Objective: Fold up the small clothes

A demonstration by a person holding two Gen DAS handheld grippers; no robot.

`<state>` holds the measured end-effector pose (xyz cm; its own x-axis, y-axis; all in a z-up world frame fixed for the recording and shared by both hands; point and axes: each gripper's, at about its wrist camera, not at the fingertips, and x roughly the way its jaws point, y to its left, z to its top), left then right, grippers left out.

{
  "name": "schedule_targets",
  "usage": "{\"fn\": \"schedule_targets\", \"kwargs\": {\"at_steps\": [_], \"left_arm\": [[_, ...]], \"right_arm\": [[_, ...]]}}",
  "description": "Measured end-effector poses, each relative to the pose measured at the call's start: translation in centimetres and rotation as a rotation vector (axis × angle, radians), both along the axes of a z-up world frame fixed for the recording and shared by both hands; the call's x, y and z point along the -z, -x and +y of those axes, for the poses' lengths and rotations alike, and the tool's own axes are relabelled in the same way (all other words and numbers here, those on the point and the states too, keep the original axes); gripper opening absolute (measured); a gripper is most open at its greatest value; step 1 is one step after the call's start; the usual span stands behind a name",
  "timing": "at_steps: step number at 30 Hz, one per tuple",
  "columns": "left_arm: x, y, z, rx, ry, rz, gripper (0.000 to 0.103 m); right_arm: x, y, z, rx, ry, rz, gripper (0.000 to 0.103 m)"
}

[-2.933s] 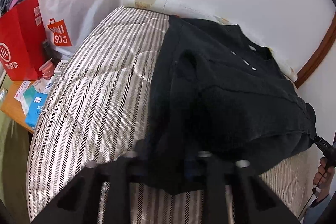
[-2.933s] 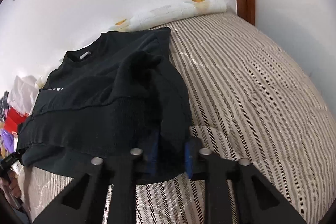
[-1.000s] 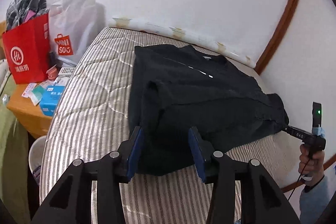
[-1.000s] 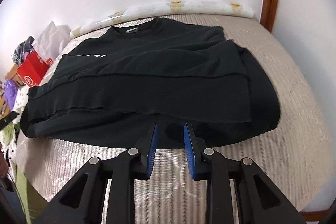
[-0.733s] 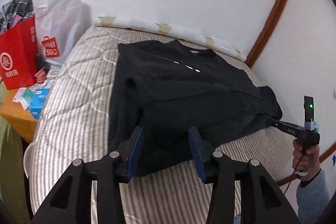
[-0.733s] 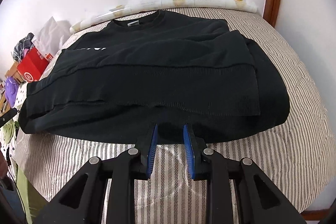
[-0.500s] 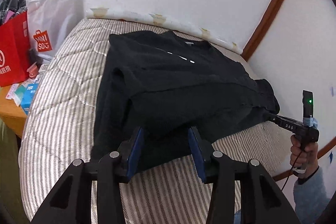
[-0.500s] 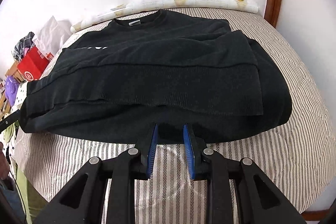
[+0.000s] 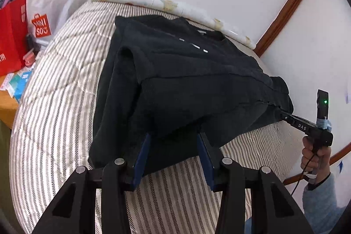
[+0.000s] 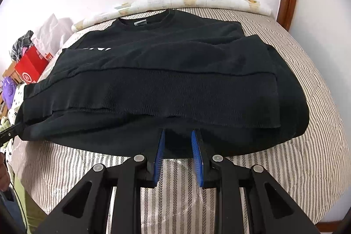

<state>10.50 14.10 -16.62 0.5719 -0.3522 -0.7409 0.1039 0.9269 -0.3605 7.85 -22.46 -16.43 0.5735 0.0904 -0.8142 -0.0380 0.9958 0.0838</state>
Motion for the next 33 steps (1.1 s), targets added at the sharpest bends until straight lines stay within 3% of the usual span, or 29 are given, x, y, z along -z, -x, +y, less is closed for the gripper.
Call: {"fn": "schedule_targets", "kwargs": {"at_steps": [20, 26, 29, 33], "left_arm": [[0.9, -2.8, -1.7, 0.037, -0.029, 0.036, 0.041], [1.6, -4.3, -2.9, 0.040, -0.111, 0.070, 0.041], [0.7, -4.5, -3.4, 0.040, -0.139, 0.047, 0.041], [-0.4, -5.5, -2.7, 0.023, -0.106, 0.011, 0.041]], "right_arm": [[0.5, -1.2, -1.2, 0.034, -0.026, 0.013, 0.025], [1.2, -2.2, -0.7, 0.039, -0.004, 0.036, 0.025], [0.9, -2.5, -0.6, 0.040, 0.008, 0.036, 0.024], [-0.6, -3.3, -0.2, 0.028, 0.035, -0.027, 0.023]]}}
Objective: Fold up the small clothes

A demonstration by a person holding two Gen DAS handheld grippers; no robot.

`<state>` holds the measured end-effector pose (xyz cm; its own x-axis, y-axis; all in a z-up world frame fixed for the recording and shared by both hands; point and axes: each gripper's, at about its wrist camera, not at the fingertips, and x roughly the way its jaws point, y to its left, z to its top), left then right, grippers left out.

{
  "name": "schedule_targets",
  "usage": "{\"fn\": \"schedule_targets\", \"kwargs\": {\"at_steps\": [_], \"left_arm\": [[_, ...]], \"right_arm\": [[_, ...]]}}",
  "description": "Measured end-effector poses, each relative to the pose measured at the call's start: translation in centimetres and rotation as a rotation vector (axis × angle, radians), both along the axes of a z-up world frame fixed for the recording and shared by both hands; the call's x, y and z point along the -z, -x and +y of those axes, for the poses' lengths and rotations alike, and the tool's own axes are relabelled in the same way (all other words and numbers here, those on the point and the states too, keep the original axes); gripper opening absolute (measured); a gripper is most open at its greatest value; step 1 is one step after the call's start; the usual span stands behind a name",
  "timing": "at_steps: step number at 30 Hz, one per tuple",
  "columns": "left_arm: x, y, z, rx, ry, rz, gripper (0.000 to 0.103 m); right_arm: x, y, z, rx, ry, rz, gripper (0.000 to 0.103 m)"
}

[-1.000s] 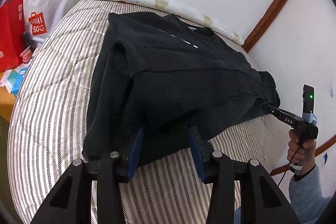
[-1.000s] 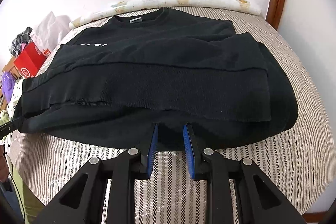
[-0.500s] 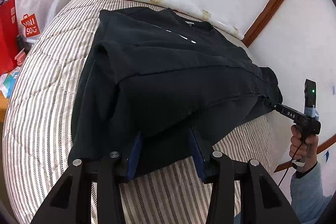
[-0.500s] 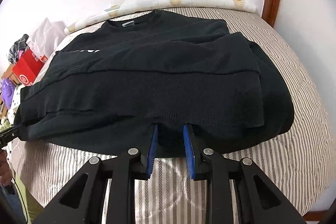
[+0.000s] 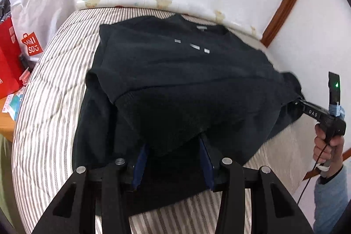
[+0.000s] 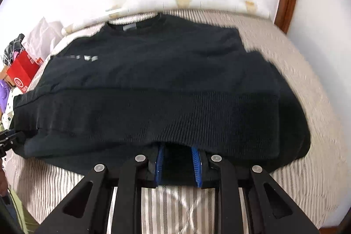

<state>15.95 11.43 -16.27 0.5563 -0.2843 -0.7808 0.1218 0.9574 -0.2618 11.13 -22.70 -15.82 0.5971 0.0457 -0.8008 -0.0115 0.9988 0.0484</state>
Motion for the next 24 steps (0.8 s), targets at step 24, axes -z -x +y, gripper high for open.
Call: {"fn": "schedule_targets", "kwargs": {"at_steps": [24], "left_arm": [[-2.4, -10.0, 0.8, -0.053, 0.107, -0.032, 0.041]], "right_arm": [[-1.9, -14.3, 1.4, 0.024, -0.083, -0.088, 0.019]]}}
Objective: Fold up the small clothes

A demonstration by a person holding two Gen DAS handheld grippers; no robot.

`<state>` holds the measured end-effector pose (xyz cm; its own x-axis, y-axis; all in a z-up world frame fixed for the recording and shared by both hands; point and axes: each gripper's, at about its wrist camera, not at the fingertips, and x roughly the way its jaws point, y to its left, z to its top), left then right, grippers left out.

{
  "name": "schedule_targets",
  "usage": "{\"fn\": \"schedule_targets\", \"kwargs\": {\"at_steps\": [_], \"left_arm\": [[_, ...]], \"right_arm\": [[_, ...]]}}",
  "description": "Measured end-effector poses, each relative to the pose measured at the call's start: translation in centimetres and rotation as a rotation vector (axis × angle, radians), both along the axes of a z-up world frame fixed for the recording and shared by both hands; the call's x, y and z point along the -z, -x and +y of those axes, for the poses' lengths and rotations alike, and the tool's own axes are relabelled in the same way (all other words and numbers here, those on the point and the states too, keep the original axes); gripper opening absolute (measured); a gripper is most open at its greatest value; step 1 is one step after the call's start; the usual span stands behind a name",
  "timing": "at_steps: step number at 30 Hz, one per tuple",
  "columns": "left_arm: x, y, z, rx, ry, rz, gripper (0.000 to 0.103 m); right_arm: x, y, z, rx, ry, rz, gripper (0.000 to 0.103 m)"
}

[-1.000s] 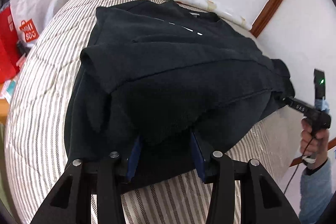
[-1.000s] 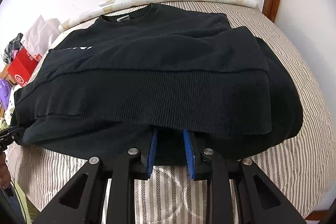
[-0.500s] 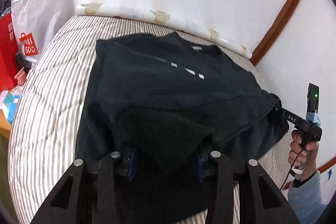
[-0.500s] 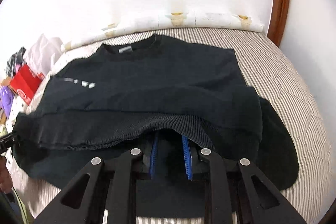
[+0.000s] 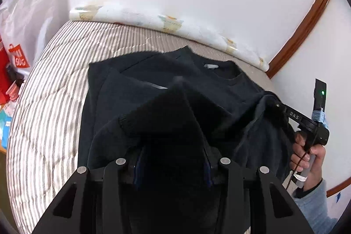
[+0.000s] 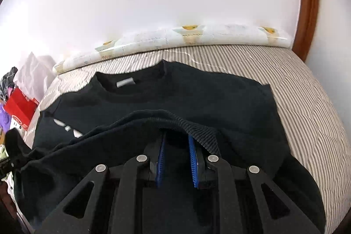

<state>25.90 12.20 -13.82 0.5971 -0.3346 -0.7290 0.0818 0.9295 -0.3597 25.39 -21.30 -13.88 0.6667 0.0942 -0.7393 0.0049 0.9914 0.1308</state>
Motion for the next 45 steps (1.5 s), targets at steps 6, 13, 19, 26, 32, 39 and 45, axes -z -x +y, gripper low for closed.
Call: {"fn": "schedule_targets", "kwargs": {"at_steps": [6, 13, 19, 26, 32, 39, 45], "left_arm": [[-1.4, 1.3, -0.1, 0.010, -0.028, -0.073, 0.045], [-2.0, 3.6, 1.8, -0.032, -0.039, -0.116, 0.052], [-0.8, 3.8, 1.9, -0.069, -0.112, -0.080, 0.055], [0.4, 2.6, 2.0, -0.080, -0.141, -0.040, 0.056], [0.8, 1.6, 1.2, -0.106, -0.246, -0.049, 0.056], [0.9, -1.2, 1.5, -0.087, -0.315, -0.047, 0.056], [2.2, -3.8, 1.8, -0.022, -0.262, 0.017, 0.054]], "right_arm": [[-2.9, 0.6, 1.2, -0.021, 0.042, -0.093, 0.030], [-6.1, 4.6, -3.6, 0.039, 0.080, -0.163, 0.046], [-5.8, 7.6, -7.7, 0.045, 0.067, -0.123, 0.054], [-1.0, 8.8, -6.4, -0.088, 0.105, 0.032, 0.055], [1.8, 5.1, -4.8, -0.073, 0.099, 0.050, 0.036], [-0.1, 0.7, -8.4, 0.065, 0.089, -0.027, 0.038], [-0.7, 0.1, -8.6, -0.022, 0.165, -0.058, 0.059]]}}
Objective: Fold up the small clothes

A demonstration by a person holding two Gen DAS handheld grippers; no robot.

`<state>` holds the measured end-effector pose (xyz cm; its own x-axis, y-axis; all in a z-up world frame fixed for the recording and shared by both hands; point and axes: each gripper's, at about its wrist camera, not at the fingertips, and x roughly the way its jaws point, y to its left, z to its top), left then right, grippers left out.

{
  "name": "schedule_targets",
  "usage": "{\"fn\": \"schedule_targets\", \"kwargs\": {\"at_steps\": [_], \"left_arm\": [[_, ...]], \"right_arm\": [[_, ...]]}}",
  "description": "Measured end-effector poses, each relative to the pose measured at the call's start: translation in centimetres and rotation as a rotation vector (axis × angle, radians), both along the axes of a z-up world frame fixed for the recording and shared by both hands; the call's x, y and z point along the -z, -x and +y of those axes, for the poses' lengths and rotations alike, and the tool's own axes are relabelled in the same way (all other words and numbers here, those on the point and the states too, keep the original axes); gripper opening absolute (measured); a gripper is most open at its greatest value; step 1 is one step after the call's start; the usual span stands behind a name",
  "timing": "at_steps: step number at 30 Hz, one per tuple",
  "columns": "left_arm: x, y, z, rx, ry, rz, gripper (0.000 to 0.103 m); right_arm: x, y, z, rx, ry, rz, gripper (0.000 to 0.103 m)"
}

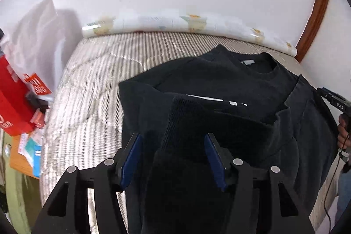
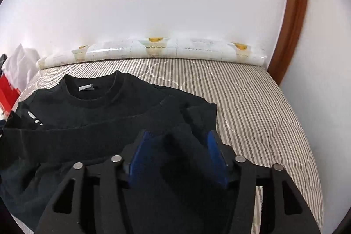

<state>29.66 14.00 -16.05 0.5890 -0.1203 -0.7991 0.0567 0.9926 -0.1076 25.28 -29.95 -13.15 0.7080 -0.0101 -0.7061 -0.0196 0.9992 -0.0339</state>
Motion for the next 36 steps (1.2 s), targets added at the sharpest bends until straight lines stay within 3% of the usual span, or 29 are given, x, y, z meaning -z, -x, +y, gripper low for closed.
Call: {"fn": "schedule_targets", "kwargs": {"at_steps": [2, 4, 6, 7, 9, 12, 16, 22, 26, 30, 36], "left_arm": [[0.5, -0.4, 0.1, 0.009, 0.021, 0.025, 0.054], [0.9, -0.4, 0.3, 0.000, 0.041, 0.035, 0.047], [1.0, -0.1, 0.5, -0.016, 0.070, 0.034, 0.027], [0.8, 0.1, 0.5, -0.029, 0.075, 0.030, 0.023], [0.0, 0.8, 0.5, -0.037, 0.086, 0.007, 0.013], [-1.7, 1.8, 0.4, -0.058, 0.084, -0.056, 0.012], [-4.5, 2.6, -0.4, -0.070, 0.043, -0.141, 0.011], [-6.9, 0.4, -2.0, -0.127, -0.060, -0.233, 0.011], [-5.2, -2.5, -2.0, -0.155, -0.066, -0.198, 0.011], [-2.3, -5.2, -1.1, -0.175, -0.014, -0.120, 0.011], [0.8, -6.4, -0.8, -0.172, -0.008, -0.040, 0.012]], "right_arm": [[0.6, -1.0, -0.1, -0.018, -0.018, 0.033, 0.060], [1.4, -2.2, -0.7, -0.007, -0.025, 0.071, 0.060], [2.5, -3.1, -1.0, -0.003, -0.054, 0.102, 0.059], [2.8, -3.2, -1.1, -0.001, -0.073, 0.109, 0.059], [3.1, -3.5, -1.1, 0.003, -0.106, 0.107, 0.045], [2.9, -3.3, -0.8, -0.007, -0.112, 0.095, 0.018], [1.9, -2.6, -1.0, -0.007, -0.121, 0.050, 0.012], [-2.5, -0.9, -2.4, 0.016, -0.184, -0.102, 0.011], [-3.3, -1.6, -3.3, 0.050, -0.206, -0.135, 0.011], [-1.6, -3.3, -3.1, 0.063, -0.175, -0.089, 0.011], [1.2, -5.3, -2.6, 0.087, -0.102, -0.004, 0.011]]}}
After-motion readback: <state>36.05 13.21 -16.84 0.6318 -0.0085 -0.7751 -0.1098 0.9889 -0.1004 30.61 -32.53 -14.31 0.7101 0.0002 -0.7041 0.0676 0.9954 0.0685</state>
